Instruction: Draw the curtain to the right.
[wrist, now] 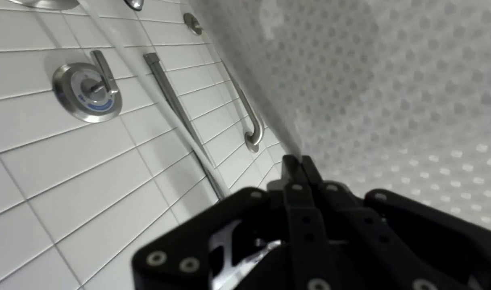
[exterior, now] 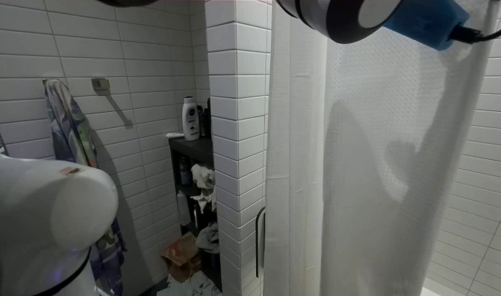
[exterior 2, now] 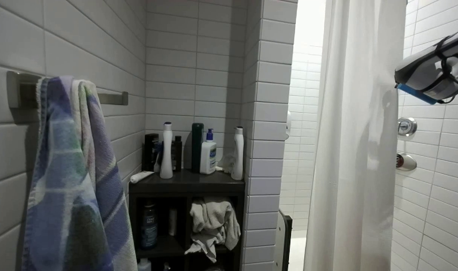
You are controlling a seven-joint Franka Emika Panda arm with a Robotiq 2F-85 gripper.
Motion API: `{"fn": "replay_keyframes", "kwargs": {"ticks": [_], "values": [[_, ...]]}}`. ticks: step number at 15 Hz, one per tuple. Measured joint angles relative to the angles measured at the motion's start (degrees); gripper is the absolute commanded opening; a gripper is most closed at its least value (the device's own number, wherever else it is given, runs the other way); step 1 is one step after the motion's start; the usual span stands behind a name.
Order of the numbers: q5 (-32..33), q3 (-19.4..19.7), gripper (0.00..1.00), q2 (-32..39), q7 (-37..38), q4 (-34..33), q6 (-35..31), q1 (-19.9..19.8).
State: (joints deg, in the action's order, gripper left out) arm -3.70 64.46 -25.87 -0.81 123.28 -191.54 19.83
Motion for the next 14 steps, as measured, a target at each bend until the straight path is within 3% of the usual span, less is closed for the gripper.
{"fn": "replay_keyframes", "kwargs": {"ticks": [5, 14], "values": [[-2.29, 18.72, 0.00, 1.84, 0.19, -9.70, 0.10, 14.40], [-9.20, 56.91, 0.00, 2.37, 0.33, -26.71, -0.12, 47.40]]}}
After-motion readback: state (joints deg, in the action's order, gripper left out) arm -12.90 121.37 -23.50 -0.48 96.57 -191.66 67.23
